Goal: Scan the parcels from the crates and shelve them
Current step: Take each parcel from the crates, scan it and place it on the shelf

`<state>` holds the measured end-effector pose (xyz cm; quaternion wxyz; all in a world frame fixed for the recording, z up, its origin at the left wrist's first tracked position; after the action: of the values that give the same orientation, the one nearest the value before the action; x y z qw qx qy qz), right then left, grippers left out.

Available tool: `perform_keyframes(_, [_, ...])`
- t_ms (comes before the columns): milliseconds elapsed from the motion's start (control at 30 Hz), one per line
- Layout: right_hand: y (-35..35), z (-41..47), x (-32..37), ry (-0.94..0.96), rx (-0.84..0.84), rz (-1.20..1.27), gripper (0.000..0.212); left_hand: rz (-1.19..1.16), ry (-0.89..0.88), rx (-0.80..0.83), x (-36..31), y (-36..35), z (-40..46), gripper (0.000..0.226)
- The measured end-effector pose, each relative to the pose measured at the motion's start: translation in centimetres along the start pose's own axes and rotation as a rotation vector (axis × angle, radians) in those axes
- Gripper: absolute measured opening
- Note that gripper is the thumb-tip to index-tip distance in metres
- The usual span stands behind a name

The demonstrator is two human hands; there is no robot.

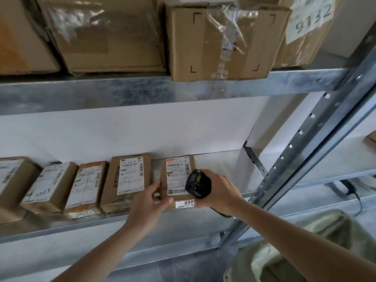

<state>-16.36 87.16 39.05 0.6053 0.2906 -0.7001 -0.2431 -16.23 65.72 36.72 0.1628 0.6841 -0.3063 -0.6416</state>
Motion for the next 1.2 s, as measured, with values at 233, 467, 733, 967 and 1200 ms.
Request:
perform_keyframes(233, [0.3,2.9,0.3,0.007,0.014,0.003,0.086,0.133,-0.01,-0.036,-1.8,0.6,1.5,0.056])
perform_keyframes(467, [0.4,4.9,0.3,0.001,0.014,0.013,0.092,0.116,0.085,-0.046,-2.1,1.1,2.8,0.057])
perform_keyframes(733, [0.4,5.9,0.5,0.016,0.017,0.032,0.089,0.182,0.079,-0.087,-2.9,1.9,3.5,0.055])
perform_keyframes(967, [1.2,4.2,0.4,0.035,-0.037,0.055,0.08,0.216,0.056,-0.14,-3.3,3.4,2.4,0.044])
perform_keyframes(1200, [3.1,-0.3,3.7,0.071,-0.093,0.028,0.081,0.266,0.013,-0.164,-5.1,6.7,-1.6,0.063])
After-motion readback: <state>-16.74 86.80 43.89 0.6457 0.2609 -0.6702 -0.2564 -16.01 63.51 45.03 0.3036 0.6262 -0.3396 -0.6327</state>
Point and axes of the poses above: each hand's wrist, its own z-axis towards the middle knuckle, its own y-axis out of the back of the hand, x = y × z, the point moved 8 cm from there along z, towards the middle knuckle, and after that the axes turned 12 degrees about z, right-handed, at the moved point
